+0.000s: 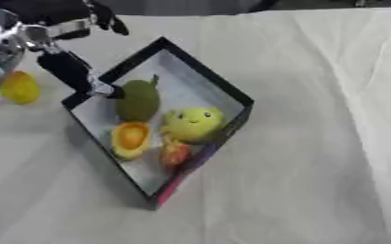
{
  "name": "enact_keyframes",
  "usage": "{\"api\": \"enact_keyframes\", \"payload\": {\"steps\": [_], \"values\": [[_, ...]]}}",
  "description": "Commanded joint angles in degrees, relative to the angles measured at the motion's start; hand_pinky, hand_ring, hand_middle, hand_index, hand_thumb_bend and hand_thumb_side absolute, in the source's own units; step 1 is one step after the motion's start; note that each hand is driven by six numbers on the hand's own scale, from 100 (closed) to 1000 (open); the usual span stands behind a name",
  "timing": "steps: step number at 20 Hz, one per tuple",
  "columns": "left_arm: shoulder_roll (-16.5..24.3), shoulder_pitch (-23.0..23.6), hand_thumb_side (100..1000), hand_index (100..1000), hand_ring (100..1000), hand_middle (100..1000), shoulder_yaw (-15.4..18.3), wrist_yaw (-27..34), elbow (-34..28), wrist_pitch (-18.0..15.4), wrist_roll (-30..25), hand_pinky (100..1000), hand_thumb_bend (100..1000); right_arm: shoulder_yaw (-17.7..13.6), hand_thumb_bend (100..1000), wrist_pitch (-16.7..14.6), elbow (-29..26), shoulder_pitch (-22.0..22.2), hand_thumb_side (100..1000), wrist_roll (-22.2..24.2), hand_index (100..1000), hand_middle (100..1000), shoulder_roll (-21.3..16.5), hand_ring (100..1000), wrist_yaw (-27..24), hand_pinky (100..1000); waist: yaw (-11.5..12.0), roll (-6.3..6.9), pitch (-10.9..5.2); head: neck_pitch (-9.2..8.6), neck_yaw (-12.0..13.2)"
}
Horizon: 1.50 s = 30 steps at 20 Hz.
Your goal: Pick up objects on the table and place them in the box.
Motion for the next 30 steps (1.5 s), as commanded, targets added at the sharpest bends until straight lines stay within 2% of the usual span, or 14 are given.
{"api": "enact_keyframes", "payload": {"steps": [1, 5, 12, 15, 16, 21, 30], "values": [[5.0, 0.2, 446, 885, 862, 815, 4.5, 3.0, -0.1, 1.8, 0.0, 903, 633, -0.9, 100, -0.1, -0.6, -0.2, 643, -0.5, 832, 661, -2.3, 720, -0.1, 898, 0.1, -0.06, -1.94, 0.03, -0.5], [8.6, 2.1, 448, 890, 865, 815, 7.1, 4.6, 2.9, 3.0, 0.9, 904, 663, -1.0, 100, -0.2, -0.6, 0.0, 642, -0.7, 832, 661, -2.4, 720, -0.1, 897, 0.2, -0.3, -1.9, -0.32, -0.5], [11.4, 5.1, 428, 889, 864, 813, 10.1, 3.2, 10.5, 4.5, 2.2, 900, 651, -1.1, 100, -0.3, -0.5, 0.1, 642, -0.9, 831, 661, -2.3, 720, -0.1, 897, 0.3, -0.6, -1.73, -0.81, -0.2], [11.1, 5.3, 443, 898, 859, 817, 11.0, 3.5, 15.0, 5.3, 2.7, 901, 637, -1.2, 100, -0.3, -0.5, 0.1, 641, -0.9, 831, 661, -2.3, 720, -0.1, 897, 0.3, -0.73, -1.7, -1.09, -0.1], [11.0, 5.3, 474, 907, 857, 818, 11.2, 3.6, 16.2, 5.5, 3.0, 899, 662, -1.2, 100, -0.3, -0.5, 0.1, 640, -1.0, 831, 661, -2.2, 720, -0.1, 897, 0.3, -0.77, -1.69, -1.14, -0.1], [9.8, 4.5, 473, 890, 852, 805, 11.7, 1.0, 23.3, 7.7, 5.2, 885, 703, -1.3, 100, -0.3, -0.6, 0.0, 639, -1.1, 830, 661, -2.2, 720, -0.1, 897, 0.1, -0.89, -1.67, -1.48, 0.7], [6.4, 3.0, 483, 861, 816, 745, 11.7, -5.2, 34.3, 6.4, 7.2, 839, 696, -1.1, 100, -0.1, -0.6, -0.3, 647, -0.9, 830, 660, -1.8, 719, -0.2, 897, -0.2, -0.95, -1.26, -1.88, 2.9]]}}
